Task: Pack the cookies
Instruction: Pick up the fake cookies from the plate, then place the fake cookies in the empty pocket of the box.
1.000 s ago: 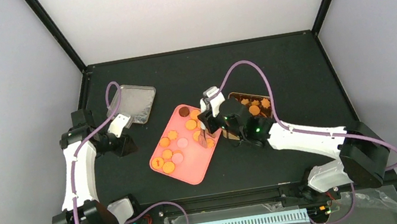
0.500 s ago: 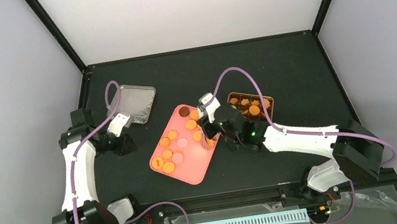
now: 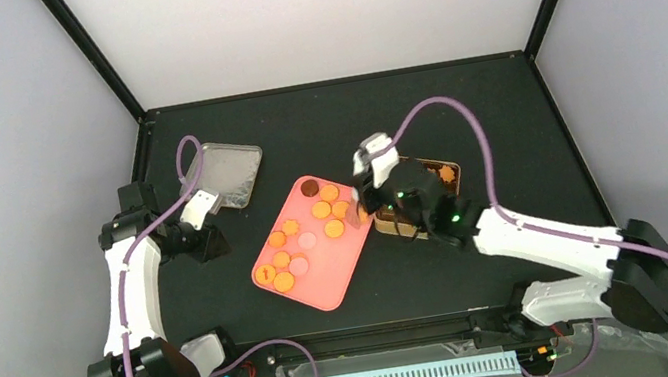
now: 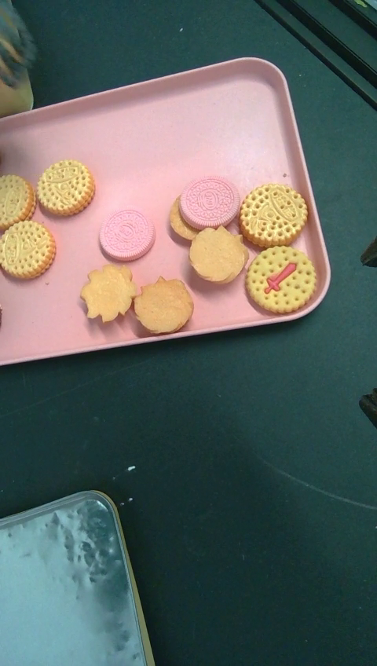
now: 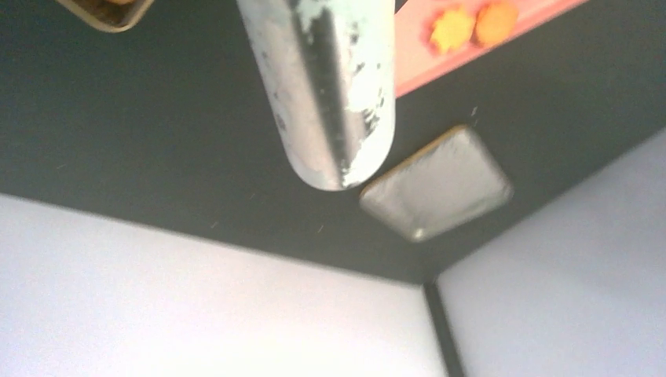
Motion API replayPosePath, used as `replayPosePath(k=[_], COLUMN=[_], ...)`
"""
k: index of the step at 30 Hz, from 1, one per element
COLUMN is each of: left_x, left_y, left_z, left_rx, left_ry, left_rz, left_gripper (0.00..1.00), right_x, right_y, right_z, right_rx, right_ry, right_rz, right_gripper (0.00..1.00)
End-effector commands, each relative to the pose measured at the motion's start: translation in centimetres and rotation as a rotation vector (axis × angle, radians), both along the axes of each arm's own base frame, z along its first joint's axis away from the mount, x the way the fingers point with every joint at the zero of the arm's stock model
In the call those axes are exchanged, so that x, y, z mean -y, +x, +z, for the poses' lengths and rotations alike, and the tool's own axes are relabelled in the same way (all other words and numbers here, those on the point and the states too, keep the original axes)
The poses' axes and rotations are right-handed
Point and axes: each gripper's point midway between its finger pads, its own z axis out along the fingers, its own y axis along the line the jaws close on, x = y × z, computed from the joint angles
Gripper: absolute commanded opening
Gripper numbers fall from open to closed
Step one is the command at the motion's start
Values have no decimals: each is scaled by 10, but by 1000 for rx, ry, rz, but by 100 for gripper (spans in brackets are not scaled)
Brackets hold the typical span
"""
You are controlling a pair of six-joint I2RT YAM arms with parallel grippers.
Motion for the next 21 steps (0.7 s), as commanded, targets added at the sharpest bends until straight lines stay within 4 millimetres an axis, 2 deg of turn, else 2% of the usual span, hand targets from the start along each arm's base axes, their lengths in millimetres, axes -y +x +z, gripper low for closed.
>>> replayPosePath(k=[1,5,11,17,21], left_x=[-1,-1,-1,-1,-1], left_y=[5,5,5,6,5], left_z=[13,12,11,10,9], left_rx=[23,23,23,22,18], left_ry=[-1,-4,-5,-6,-6], left_rz=[-1,-1,-4,-5,-6], left_gripper=[42,42,42,42,42], right_x=[48,91,147,162,167], right_y=[17,27,32,30,29], right_z=[70,74,52,32,28], right_rx=[111,114,69,36,40], right_ry=[129,98,63,26,13], right_rz=[-141,-263,-457,-523,-545], right_gripper=[17,17,17,18,20])
